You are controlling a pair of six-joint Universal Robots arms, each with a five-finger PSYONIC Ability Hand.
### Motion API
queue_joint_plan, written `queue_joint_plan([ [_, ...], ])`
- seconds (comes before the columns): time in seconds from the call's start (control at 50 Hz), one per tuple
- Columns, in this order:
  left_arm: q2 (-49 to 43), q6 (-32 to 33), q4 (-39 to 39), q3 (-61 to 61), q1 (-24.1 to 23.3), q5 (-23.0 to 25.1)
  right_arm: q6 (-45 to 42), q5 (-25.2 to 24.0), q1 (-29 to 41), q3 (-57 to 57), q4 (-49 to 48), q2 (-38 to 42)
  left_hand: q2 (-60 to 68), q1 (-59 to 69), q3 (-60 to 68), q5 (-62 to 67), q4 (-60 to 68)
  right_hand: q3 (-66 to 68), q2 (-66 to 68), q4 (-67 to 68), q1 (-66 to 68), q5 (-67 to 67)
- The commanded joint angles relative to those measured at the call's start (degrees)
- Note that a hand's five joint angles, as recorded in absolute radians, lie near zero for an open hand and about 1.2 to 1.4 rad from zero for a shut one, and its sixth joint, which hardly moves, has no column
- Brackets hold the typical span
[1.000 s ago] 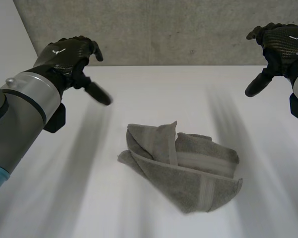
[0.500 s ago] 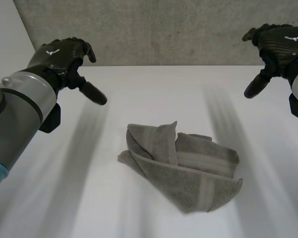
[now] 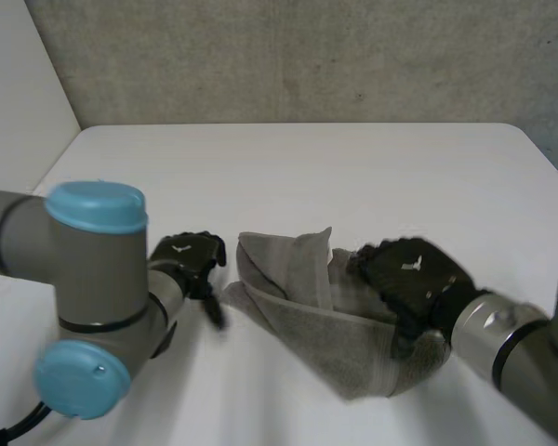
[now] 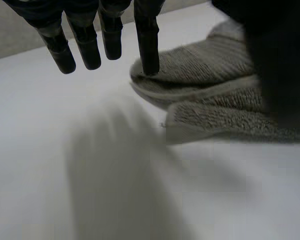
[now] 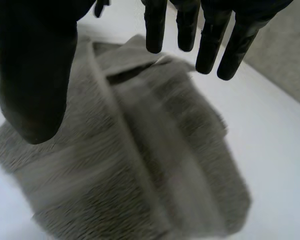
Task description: Fold the towel.
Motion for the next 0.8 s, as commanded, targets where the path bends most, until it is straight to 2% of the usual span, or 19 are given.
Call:
queue_joint_plan([
  [0.02, -3.6, 0.1, 5.5, 0.8, -1.3, -0.1, -1.0, 0.3, 0.5, 6.6, -8.8, 2.7, -0.4, -0.7, -0.8, 0.5, -1.0, 6.6, 7.3, 6.8, 6.2, 6.0],
  [0.12, -6.2, 0.9, 11.0, 1.3, -1.8, 0.2, -0.8, 0.3, -0.1, 8.9, -12.7, 3.2, -0.2, -0.5, -0.6, 0.7, -0.8, 8.1, 8.8, 8.4, 7.8, 7.5],
  [0.26, -9.3, 4.7, 12.0, 1.8, -1.9, 0.2, -0.8, 1.3, -0.2, 9.6, -14.2, 3.2, 2.0, 1.7, 1.6, 2.9, 1.4, 7.9, 8.6, 8.2, 7.6, 7.4],
  [0.48, -11.6, 5.6, 12.1, 3.1, -1.9, 0.2, -0.7, 1.6, -0.2, 10.3, -14.5, 3.2, 24.3, 24.0, 23.9, 25.2, 23.7, 11.1, 11.8, 11.4, 10.8, 10.6],
  [0.52, -11.5, 5.4, 12.1, 3.1, -1.9, 0.1, -0.5, 1.7, -0.3, 10.5, -15.4, 3.2, 25.2, 24.9, 24.8, 26.1, 24.6, 19.5, 20.2, 19.8, 19.2, 18.9],
  [0.54, -11.5, 5.4, 12.1, 3.1, -1.9, 0.1, -0.5, 1.7, -0.3, 10.5, -15.4, 3.2, 25.2, 24.9, 24.8, 26.1, 24.6, 19.6, 20.3, 19.8, 19.2, 19.0],
  [0.58, -11.3, 5.3, 12.2, 3.1, -1.9, 0.0, -0.2, 1.7, -0.4, 11.1, -16.7, 3.0, 27.5, 27.3, 27.1, 28.4, 27.0, 33.1, 33.8, 33.4, 32.8, 32.5],
  [0.6, -11.3, 5.3, 12.2, 3.1, -1.9, 0.0, -0.2, 1.7, -0.4, 11.1, -16.7, 3.0, 27.5, 27.3, 27.1, 28.4, 27.0, 33.2, 33.9, 33.4, 32.8, 32.6],
  [0.64, -11.1, 5.2, 12.2, 3.1, -1.9, 0.0, -0.1, 1.6, -0.4, 11.2, -17.7, 2.9, 30.4, 30.1, 30.0, 31.3, 29.8, 45.9, 46.6, 46.2, 45.6, 45.3],
  [0.66, -11.0, 5.1, 12.2, 3.1, -1.9, -0.1, -0.1, 1.6, -0.4, 11.2, -17.7, 2.9, 33.7, 33.5, 33.3, 34.6, 33.2, 46.0, 46.7, 46.2, 45.6, 45.4],
  [0.7, -10.9, 5.1, 12.2, 3.1, -1.9, -0.1, -0.1, 1.6, -0.4, 11.4, -18.2, 2.9, 38.3, 38.0, 37.9, 39.2, 37.7, 59.7, 60.4, 59.9, 59.4, 59.1],
  [0.74, -10.8, 5.1, 12.2, 3.0, -1.9, -0.2, -0.1, 1.6, -0.4, 11.4, -18.2, 2.9, 43.3, 43.1, 42.9, 44.2, 42.8, 63.2, 63.9, 63.5, 62.9, 62.6],
  [0.8, -10.7, 5.1, 12.2, 3.0, -1.9, -0.3, 0.0, 1.6, -0.5, 11.5, -18.4, 2.4, 43.3, 43.1, 43.0, 44.2, 42.8, 63.2, 63.9, 63.5, 62.9, 62.6],
])
